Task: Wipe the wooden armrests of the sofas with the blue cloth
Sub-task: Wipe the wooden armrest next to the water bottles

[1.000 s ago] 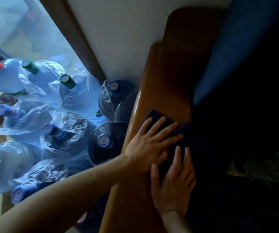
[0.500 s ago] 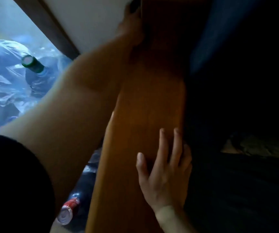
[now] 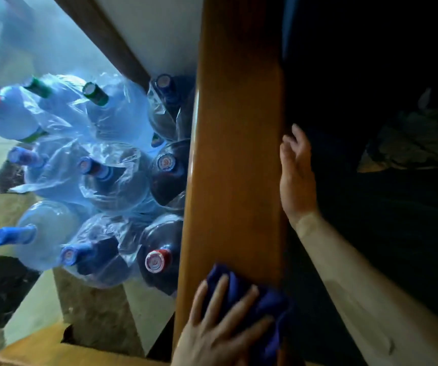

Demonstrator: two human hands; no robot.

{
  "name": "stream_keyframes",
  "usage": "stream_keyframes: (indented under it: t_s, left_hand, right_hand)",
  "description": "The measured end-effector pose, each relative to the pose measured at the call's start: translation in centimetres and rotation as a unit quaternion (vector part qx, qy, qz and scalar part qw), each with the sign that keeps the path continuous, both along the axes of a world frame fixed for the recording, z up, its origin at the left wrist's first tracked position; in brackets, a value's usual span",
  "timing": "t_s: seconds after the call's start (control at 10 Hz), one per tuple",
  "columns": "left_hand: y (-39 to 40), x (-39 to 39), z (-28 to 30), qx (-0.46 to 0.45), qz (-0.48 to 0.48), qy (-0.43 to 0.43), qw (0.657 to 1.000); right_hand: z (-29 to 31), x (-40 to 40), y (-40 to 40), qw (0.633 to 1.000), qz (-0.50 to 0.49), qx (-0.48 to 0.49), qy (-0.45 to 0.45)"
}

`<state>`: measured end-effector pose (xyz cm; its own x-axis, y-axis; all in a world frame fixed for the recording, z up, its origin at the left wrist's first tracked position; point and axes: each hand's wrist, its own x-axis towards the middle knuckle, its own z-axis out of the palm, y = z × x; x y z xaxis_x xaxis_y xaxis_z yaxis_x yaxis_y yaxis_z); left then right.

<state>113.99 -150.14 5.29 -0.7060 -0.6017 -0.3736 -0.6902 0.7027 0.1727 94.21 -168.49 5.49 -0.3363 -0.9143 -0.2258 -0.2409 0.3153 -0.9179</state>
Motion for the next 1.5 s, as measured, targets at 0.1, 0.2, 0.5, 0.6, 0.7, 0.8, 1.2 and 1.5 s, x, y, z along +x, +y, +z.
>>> stream_keyframes:
  t_s: [0.1,0.2,0.5,0.6,0.7,0.8,1.2,1.5]
  left_hand:
    - [-4.0,-2.9,0.0,0.006,-0.101,-0.017,0.995]
    - [-13.6,-8.0,0.0,-0.026,-0.045,0.079,0.996]
    - [-31.4,-15.3,-1.2,-0.155,0.076,0.002,0.985]
    - [-21.9,-13.3,-1.3,-0.169,0.011,0.018,0.985]
    - [-4.5,-9.6,-0.3,-0.079,-0.102,0.025,0.991]
    - [4.9,-6.5,0.0,-0.023,-0.188,0.000,0.982]
    - [12.9,9.2,-1.8,-0.038,0.034,0.070,0.996]
    - [5.4,-0.7,0.5,0.068,0.485,0.026,0.872]
  right_hand:
    - [0.9,-1.9,3.1,0.995,-0.033,0.031,-0.087]
    - [0.6,-2.6,4.0,0.982,-0.134,0.020,-0.128]
    - [-3.2,-0.2,6.1,0.984,-0.111,-0.009,-0.140]
    - [-3.4,0.0,7.5,0.980,-0.068,-0.012,-0.184]
    - [0.2,1.5,9.8,0.999,-0.017,0.032,-0.010]
    - [0.5,1.1,8.7,0.955,0.162,0.068,0.239]
    - [0.0,5.3,26.2,0.908,0.229,0.080,0.341]
    - [3.5,6.7,25.3,0.958,0.149,0.098,0.226]
